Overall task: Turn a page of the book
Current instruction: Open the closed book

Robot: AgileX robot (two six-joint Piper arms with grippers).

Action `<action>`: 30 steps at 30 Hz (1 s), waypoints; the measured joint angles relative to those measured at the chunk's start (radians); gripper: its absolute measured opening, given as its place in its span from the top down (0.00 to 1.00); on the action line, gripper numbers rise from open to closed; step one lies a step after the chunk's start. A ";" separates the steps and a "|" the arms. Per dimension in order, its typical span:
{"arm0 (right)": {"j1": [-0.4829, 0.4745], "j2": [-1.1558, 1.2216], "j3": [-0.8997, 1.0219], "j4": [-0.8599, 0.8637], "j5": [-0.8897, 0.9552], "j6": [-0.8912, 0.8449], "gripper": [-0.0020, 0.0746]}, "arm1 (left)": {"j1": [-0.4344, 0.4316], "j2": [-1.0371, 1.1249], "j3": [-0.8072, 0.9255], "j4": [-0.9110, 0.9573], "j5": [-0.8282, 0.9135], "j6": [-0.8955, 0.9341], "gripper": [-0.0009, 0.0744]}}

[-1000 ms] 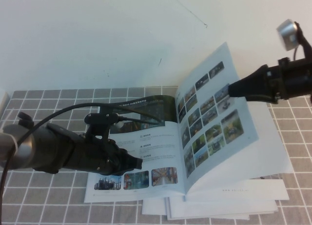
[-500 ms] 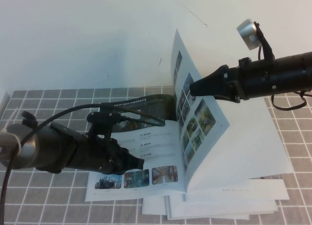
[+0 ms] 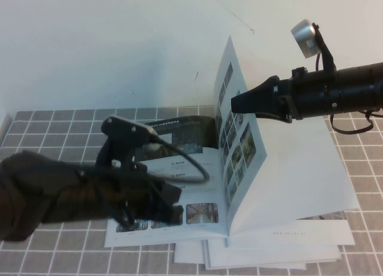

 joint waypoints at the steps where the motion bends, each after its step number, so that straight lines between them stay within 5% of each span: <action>1: 0.000 0.000 0.000 0.002 0.000 -0.002 0.47 | -0.024 -0.028 0.023 0.002 -0.009 0.000 0.99; 6: 0.000 0.000 0.000 0.006 0.000 -0.005 0.47 | -0.190 -0.120 0.089 -0.005 -0.064 0.000 0.99; 17: 0.000 0.000 0.000 0.073 0.038 -0.016 0.47 | -0.638 -0.082 0.075 -0.068 -0.646 0.006 0.99; 30: 0.000 0.000 0.000 0.080 0.060 -0.027 0.47 | -0.702 0.105 -0.115 -0.005 -0.782 0.027 0.99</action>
